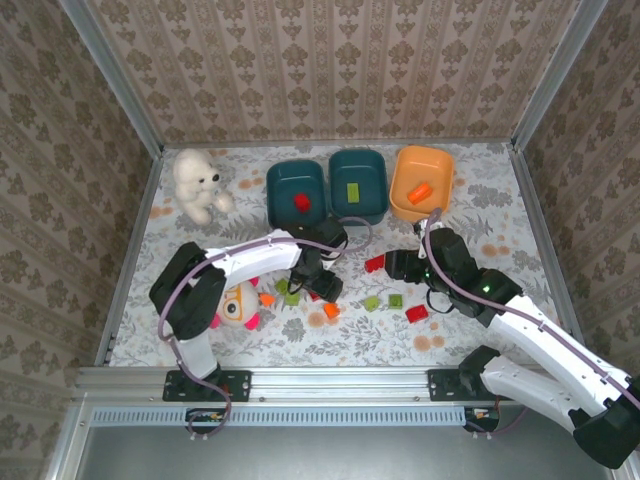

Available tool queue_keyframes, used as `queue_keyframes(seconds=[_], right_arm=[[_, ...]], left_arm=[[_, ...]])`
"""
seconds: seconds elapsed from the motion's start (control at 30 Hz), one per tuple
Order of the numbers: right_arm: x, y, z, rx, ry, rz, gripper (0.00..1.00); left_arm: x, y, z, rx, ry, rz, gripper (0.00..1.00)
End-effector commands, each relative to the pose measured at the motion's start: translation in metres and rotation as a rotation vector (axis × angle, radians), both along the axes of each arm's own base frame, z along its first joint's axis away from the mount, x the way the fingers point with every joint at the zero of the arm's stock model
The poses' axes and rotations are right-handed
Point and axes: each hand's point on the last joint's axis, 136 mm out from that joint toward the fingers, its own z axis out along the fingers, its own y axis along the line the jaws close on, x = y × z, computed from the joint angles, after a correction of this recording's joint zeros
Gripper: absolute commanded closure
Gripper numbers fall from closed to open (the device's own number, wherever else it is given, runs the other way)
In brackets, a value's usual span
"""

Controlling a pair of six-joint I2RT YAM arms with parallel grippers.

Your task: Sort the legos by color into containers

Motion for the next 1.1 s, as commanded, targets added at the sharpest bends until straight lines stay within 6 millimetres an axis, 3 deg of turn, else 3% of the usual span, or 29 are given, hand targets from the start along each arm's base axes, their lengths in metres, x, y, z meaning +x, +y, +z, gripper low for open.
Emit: queue_keyframes(seconds=[0.0,0.13,0.37,0.57,0.7,0.87,0.97,1.07], right_arm=[[-0.005,-0.002,0.003,0.006,0.012,-0.009,0.31],[-0.006,-0.003,0.003,0.007,0.013,-0.014,0.31],[-0.006,-0.003,-0.001,0.011,0.021,-0.021,0.30],[-0.004,-0.001,-0.003,0.013,0.024,-0.019,0.31],[-0.003,0.000,-0.004,0.015,0.026,-0.019,0.31],[-0.003,-0.001,0.001,0.013,0.016,-0.020,0.31],[-0.001,-0.001,0.008,0.016,-0.003,-0.017,0.31],[0.002,0.004,0.018,0.029,-0.033,0.004,0.31]], left_arm=[[0.004,0.004,-0.009,0.033,-0.012,-0.040,0.30],[0.005,0.001,-0.014,0.030,-0.008,-0.042,0.32],[0.003,-0.002,-0.023,0.027,0.013,-0.044,0.46],[0.002,-0.004,-0.029,0.048,0.008,-0.051,0.48],[0.003,-0.008,-0.030,0.060,-0.001,-0.061,0.60],[0.009,-0.009,0.000,0.032,-0.072,-0.033,0.70],[0.021,-0.010,0.039,-0.009,-0.147,0.007,0.71],[0.046,-0.005,0.080,-0.077,-0.216,0.095,0.72]])
